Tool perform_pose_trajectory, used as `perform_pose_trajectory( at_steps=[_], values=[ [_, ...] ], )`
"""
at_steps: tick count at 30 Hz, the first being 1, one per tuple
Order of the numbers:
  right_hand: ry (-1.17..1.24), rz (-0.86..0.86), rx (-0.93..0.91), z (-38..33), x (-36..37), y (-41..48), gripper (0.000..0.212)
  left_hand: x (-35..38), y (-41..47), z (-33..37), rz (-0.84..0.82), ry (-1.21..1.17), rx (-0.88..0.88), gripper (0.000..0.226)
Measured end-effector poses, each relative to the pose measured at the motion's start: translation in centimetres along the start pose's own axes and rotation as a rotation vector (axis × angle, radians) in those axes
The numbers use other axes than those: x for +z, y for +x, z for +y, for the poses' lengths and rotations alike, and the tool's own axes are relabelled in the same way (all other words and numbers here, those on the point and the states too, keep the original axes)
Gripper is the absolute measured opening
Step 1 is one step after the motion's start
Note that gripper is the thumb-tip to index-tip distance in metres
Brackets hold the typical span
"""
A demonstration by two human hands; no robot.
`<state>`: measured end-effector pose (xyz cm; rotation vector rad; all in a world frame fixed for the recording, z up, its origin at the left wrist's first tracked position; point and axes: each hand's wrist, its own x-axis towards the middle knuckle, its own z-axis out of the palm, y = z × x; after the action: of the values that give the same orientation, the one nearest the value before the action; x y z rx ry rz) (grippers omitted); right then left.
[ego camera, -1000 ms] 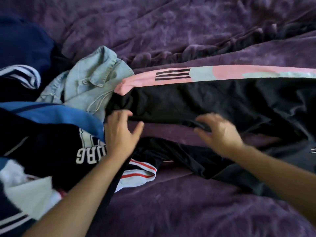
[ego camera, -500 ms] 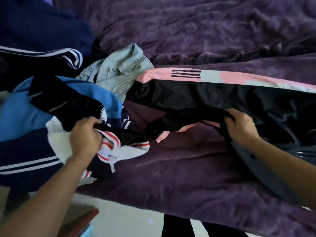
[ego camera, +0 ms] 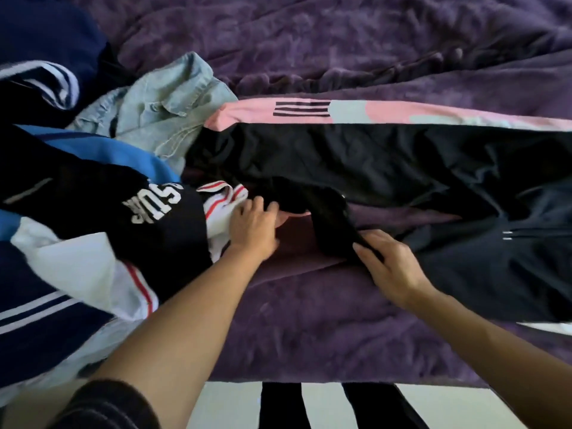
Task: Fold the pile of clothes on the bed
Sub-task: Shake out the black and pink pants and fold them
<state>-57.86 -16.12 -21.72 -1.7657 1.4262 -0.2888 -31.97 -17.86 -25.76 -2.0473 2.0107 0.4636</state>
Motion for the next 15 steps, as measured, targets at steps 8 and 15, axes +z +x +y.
perform_pose_trajectory(
  at_steps=[8, 15],
  values=[
    [-0.074, 0.244, 0.147, 0.0, -0.4, -4.9, 0.018, -6.8, -2.6, -6.3, 0.414, -0.271, 0.26, 0.014],
    [-0.314, -0.012, -0.006, -5.1, 5.3, -6.7, 0.046, -12.8, -10.8, -16.4, 0.325, 0.111, 0.239, 0.012]
  ],
)
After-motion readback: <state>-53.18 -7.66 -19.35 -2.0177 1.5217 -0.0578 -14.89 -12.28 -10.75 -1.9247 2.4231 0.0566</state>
